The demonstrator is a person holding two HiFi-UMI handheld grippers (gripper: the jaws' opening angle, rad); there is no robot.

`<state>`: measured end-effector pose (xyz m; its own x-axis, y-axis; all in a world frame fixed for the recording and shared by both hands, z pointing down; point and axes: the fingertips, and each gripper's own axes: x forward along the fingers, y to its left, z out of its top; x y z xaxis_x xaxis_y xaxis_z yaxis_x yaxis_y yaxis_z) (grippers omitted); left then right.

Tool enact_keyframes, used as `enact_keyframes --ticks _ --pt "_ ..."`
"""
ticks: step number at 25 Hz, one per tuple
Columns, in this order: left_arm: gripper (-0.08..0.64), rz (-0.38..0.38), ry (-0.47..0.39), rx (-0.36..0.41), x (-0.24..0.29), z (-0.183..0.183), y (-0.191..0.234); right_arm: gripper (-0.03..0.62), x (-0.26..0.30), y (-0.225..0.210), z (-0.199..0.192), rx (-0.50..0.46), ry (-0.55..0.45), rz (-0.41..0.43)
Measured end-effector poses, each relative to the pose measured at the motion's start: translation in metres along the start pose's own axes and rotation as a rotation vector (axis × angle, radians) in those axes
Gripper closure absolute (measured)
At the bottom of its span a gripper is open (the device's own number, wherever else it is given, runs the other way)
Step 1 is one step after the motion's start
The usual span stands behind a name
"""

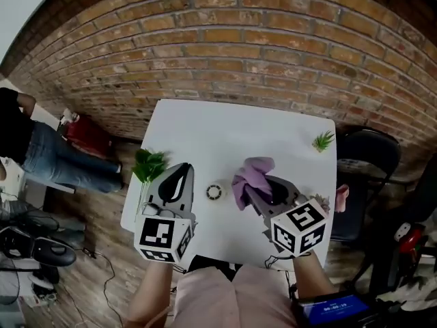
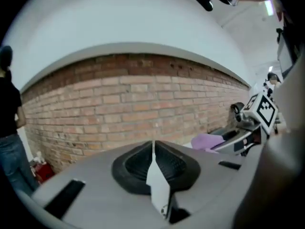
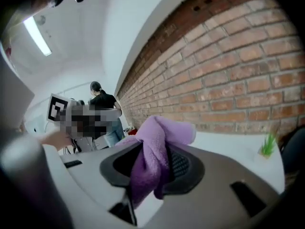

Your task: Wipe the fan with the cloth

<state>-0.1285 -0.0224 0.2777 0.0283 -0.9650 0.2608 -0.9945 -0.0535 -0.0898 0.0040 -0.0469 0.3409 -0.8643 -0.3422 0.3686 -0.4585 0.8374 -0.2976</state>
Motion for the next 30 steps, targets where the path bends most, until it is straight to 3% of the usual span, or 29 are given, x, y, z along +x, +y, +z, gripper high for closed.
enact_keyframes --ticks 4,9,16,30 --pt "0.538 0.135 -0.197 0.001 -0.029 0.07 0.015 0.465 -0.016 0.02 0.076 -0.18 -0.184 -0.095" --pt "0.54 0.178 -0.31 0.019 -0.057 0.107 0.029 0.466 -0.02 0.047 0.12 -0.284 -0.288 -0.222" --pt "0.54 0.158 -0.327 0.005 -0.079 0.105 0.044 0.476 -0.017 0.072 0.123 -0.298 -0.3 -0.313" --pt "0.54 0.095 -0.372 0.009 -0.097 0.106 0.059 0.476 -0.011 0.106 0.126 -0.319 -0.316 -0.37"
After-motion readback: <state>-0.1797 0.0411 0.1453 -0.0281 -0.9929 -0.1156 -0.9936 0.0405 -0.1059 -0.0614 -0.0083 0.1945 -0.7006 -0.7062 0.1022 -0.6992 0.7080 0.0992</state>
